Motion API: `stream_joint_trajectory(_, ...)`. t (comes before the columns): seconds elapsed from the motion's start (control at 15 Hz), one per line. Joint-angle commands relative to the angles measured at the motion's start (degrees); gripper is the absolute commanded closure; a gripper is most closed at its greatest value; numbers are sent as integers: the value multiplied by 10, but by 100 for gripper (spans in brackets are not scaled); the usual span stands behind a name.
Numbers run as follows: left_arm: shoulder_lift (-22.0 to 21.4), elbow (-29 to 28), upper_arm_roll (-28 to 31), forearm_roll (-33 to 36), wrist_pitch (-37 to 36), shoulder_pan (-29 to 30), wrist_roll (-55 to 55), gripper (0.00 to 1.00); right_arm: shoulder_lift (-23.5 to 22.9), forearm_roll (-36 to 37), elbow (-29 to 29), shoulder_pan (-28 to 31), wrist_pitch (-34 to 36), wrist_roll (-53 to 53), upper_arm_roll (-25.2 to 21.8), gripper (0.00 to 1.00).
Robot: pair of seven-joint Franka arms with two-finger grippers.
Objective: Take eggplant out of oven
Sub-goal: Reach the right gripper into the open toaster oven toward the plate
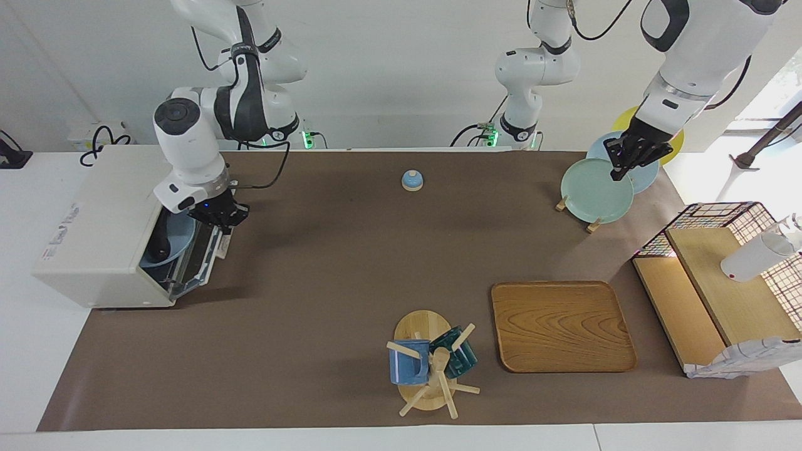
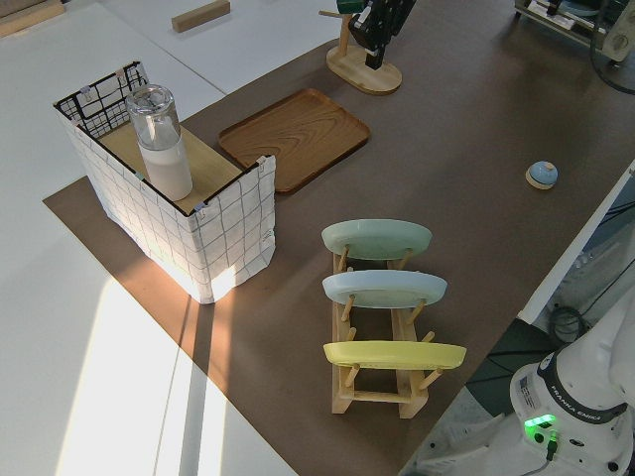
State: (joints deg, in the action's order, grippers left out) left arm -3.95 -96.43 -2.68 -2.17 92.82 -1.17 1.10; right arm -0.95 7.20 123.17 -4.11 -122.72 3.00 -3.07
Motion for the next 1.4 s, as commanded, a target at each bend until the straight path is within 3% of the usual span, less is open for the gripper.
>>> stream_joint_trajectory(0.0,-6,-13,-4,8,9,5,-3,18,-17,7,6,2,-45,-5,-6,100)
stream_joint_trajectory(0.07,-11,-17,-4,8,10,5,-2,0,-15,7,14,2,-54,-5,-6,100)
stream_joint_trajectory(1.13,-11,-19,-4,7,19,2,0,0,-57,5,39,-5,-125,44,8,100)
stream_joint_trajectory(1.2,-11,-21,-4,6,23,2,0,18,-58,-9,36,-5,-125,45,10,100)
stream_joint_trajectory(1.33,-11,-21,-4,5,25,2,2,93,-59,-25,27,-5,-121,39,10,100)
